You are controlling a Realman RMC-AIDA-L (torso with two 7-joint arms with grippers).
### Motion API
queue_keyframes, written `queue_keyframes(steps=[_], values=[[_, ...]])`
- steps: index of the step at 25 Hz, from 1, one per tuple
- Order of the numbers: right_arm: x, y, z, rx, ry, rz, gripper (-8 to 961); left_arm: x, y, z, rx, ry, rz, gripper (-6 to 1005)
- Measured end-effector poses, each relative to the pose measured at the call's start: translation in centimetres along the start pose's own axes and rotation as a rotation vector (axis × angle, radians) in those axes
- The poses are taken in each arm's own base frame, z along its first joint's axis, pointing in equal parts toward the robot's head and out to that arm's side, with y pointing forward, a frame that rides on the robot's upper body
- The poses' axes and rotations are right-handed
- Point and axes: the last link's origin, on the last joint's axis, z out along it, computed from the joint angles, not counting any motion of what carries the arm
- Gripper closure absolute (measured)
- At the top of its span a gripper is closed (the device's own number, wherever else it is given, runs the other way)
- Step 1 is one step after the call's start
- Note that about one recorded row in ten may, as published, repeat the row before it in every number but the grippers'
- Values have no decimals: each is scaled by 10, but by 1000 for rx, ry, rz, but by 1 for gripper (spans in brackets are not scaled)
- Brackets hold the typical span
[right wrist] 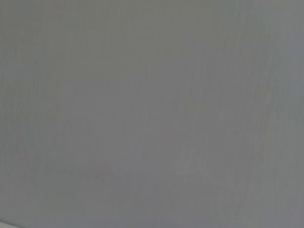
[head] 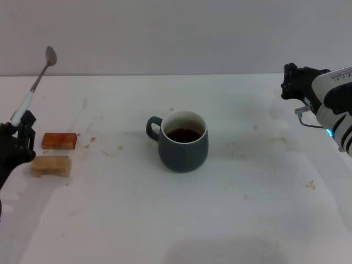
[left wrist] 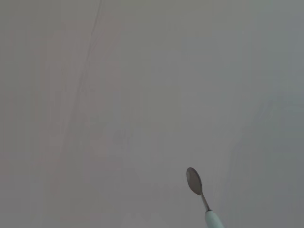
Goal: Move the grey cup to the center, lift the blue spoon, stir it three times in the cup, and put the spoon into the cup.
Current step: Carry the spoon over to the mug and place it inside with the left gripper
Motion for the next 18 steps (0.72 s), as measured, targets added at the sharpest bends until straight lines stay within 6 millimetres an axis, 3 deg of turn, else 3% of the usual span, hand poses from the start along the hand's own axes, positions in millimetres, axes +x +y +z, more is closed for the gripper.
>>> queue_keyframes(steps=[4, 8, 9, 11, 18], values=[[1, -1, 0, 2, 2, -1, 920, 17, 0, 2, -7, -4, 22, 867], [1, -1, -1, 3, 5, -1, 920, 17, 0, 2, -7, -4, 22, 867], [2, -1, -1, 4, 7, -1, 920, 33, 1, 5, -20, -27, 15, 867], [2, -2, -1, 5, 8, -1, 920, 33, 1, 5, -20, -27, 15, 867], [4, -3, -2, 10, 15, -3, 920, 66, -5, 10, -68, -92, -29, 867]])
